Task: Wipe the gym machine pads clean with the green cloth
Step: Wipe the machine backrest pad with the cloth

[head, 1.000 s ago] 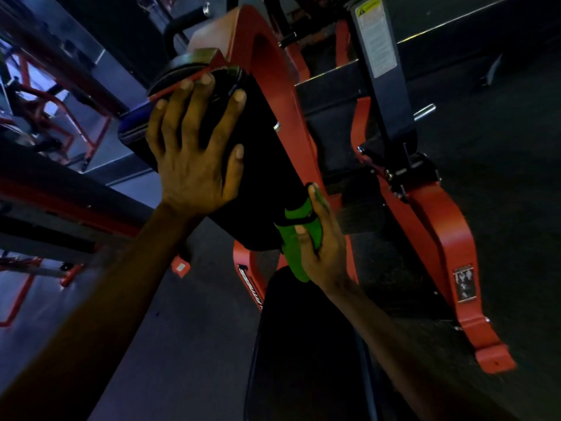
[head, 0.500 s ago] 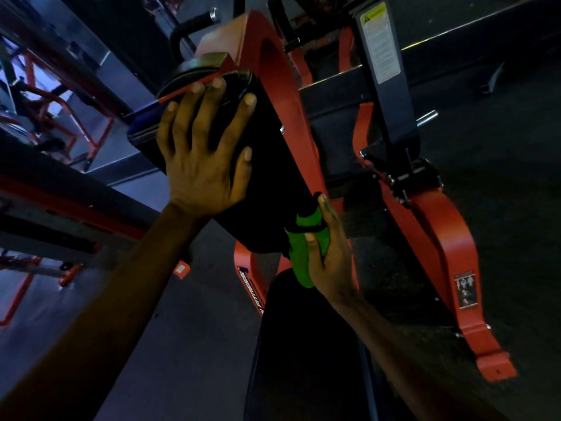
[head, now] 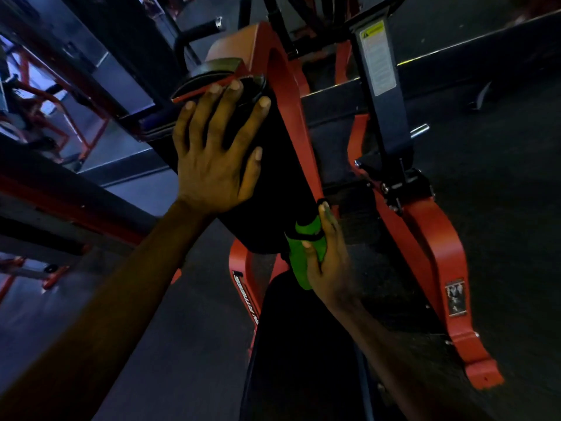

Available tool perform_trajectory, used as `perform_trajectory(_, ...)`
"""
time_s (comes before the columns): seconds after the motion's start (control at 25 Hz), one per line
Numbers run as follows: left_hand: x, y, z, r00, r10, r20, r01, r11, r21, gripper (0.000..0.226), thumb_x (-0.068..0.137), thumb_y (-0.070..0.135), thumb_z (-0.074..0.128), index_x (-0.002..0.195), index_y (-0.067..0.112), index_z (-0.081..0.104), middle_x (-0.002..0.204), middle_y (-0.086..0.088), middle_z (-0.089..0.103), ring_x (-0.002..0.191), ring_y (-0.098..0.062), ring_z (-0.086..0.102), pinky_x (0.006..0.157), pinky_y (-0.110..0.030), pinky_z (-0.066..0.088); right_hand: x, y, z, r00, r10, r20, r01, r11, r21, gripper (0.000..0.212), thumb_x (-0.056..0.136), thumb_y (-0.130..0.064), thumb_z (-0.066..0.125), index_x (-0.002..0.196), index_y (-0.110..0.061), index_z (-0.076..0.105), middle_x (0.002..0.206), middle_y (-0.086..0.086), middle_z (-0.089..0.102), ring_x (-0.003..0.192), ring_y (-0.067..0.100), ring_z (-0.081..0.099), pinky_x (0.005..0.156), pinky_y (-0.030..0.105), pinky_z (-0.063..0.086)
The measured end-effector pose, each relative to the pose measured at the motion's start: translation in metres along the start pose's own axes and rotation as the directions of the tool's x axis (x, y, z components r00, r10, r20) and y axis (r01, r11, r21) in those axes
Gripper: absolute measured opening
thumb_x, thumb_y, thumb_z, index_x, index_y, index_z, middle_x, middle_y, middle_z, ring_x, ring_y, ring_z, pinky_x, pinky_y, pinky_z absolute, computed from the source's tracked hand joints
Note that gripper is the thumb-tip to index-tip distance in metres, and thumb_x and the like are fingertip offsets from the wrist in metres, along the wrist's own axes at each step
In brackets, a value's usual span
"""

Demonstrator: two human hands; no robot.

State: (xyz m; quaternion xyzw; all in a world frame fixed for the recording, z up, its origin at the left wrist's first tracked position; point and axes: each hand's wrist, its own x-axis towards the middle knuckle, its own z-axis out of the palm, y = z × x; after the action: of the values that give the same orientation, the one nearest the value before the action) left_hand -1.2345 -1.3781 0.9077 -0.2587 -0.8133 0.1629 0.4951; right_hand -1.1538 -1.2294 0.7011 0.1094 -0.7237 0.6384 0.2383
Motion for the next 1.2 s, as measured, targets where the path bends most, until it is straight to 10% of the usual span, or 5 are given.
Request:
perform_trajectory(0.16,0.001,0.000,-0.004,1.000,0.008,0.025,-0.008,1.000,-0.009,0.057,0.098,0.037,0.047,0.153,0.025,0.035,0.152,-0.008,0.033,0.142,-0.028,0.028,0.118,-0.043,0.019,0.035,-0.034,0.014,0.988,-0.140,-0.067,0.136,0.989,-0.066,0.061,0.100,-0.027,0.055,0.153,-0.006,0.033,0.160,0.012,0.032,0.148,0.032,0.034,0.119,0.044,0.032)
perform_trajectory(0.36,0.009,-0.014,-0.025,0.990,0.077,0.121,-0.056,0.984,-0.170,0.051,0.101,0.028,0.050,0.151,0.021,0.043,0.154,-0.010,0.042,0.142,-0.027,0.035,0.109,-0.047,0.030,-0.009,0.018,0.012,0.955,-0.240,0.176,0.288,0.893,-0.346,0.088,0.091,-0.029,0.063,0.161,-0.033,0.009,0.169,-0.003,0.002,0.156,0.029,0.008,0.118,0.056,0.026)
perform_trajectory(0.84,0.007,-0.046,-0.011,0.960,0.275,-0.050,-0.279,0.933,-0.227,0.049,0.101,0.022,0.051,0.150,0.014,0.045,0.152,-0.015,0.044,0.140,-0.029,0.044,0.110,-0.040,0.037,-0.020,-0.009,0.069,0.945,-0.252,0.209,0.327,0.689,-0.647,0.067,0.095,-0.038,0.048,0.156,-0.030,0.021,0.169,-0.011,-0.003,0.156,0.022,-0.001,0.125,0.043,-0.002)
perform_trajectory(1.04,0.005,-0.048,-0.010,0.960,0.273,-0.060,-0.280,0.931,-0.235,0.048,0.104,0.025,0.047,0.150,0.015,0.043,0.153,-0.014,0.043,0.141,-0.029,0.043,0.110,-0.039,0.035,-0.006,-0.018,0.059,0.983,-0.179,-0.053,0.130,0.860,-0.493,0.057,0.105,-0.050,0.026,0.158,-0.028,0.023,0.168,-0.006,0.008,0.156,0.024,0.006,0.126,0.046,0.007)
perform_trajectory(1.2,0.006,-0.051,-0.009,0.957,0.287,-0.034,-0.285,0.921,-0.265,0.049,0.105,0.027,0.043,0.152,0.014,0.041,0.155,-0.015,0.040,0.143,-0.030,0.041,0.113,-0.040,0.031,-0.007,-0.032,0.070,0.973,-0.169,-0.159,0.092,0.911,-0.403,0.061,0.101,-0.034,0.044,0.158,-0.028,0.023,0.168,-0.009,0.009,0.156,0.028,0.008,0.120,0.062,0.020)
